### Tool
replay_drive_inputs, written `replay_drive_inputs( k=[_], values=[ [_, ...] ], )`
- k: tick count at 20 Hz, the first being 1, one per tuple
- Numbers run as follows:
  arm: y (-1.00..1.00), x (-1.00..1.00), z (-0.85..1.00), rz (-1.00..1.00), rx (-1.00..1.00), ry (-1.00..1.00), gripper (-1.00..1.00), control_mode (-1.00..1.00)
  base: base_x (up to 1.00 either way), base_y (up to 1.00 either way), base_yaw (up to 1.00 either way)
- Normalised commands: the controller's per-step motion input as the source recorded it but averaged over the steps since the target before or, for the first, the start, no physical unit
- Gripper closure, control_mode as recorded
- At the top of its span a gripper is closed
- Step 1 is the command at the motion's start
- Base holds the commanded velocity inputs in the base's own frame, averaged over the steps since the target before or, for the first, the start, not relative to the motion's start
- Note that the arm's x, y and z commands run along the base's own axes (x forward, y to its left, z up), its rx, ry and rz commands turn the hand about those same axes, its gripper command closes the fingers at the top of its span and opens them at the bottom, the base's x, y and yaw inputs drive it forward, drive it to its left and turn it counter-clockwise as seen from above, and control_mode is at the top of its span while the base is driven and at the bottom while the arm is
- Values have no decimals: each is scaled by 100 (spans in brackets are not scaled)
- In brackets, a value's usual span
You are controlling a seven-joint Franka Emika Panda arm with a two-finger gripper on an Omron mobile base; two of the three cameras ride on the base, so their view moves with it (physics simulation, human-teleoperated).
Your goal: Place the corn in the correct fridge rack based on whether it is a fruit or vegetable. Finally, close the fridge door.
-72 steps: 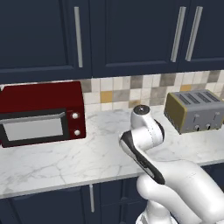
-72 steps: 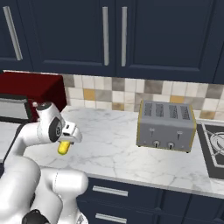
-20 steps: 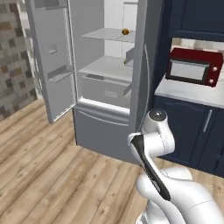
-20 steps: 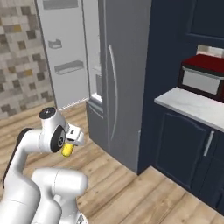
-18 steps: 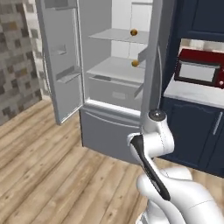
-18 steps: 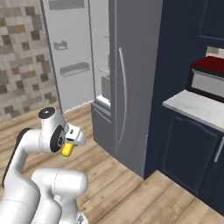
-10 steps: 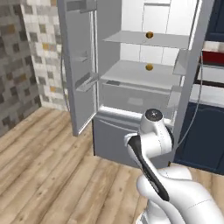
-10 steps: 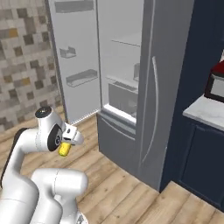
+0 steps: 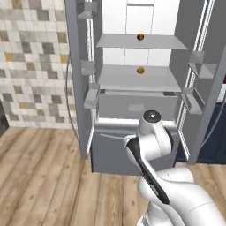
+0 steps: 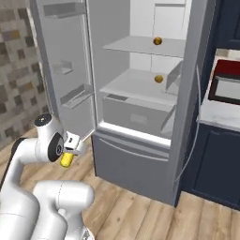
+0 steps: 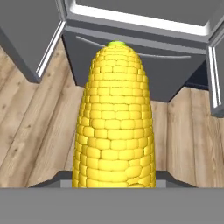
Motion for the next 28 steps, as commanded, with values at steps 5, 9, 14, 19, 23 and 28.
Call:
replay_drive_inputs(
  k=[5, 9, 14, 19, 23, 28],
  values=[
    [0, 0, 0, 0, 0, 0, 100, 100, 61, 3, -31],
    [0, 0, 0, 0, 0, 0, 100, 100, 68, 0, -24],
    [0, 0, 0, 0, 0, 0, 100, 100, 80, 11, -23],
    [0, 0, 0, 0, 0, 0, 100, 100, 73, 33, -25],
    [0, 0, 0, 0, 0, 0, 100, 100, 66, 38, -21],
    [0, 0, 0, 0, 0, 0, 100, 100, 63, 10, -8]
  ],
)
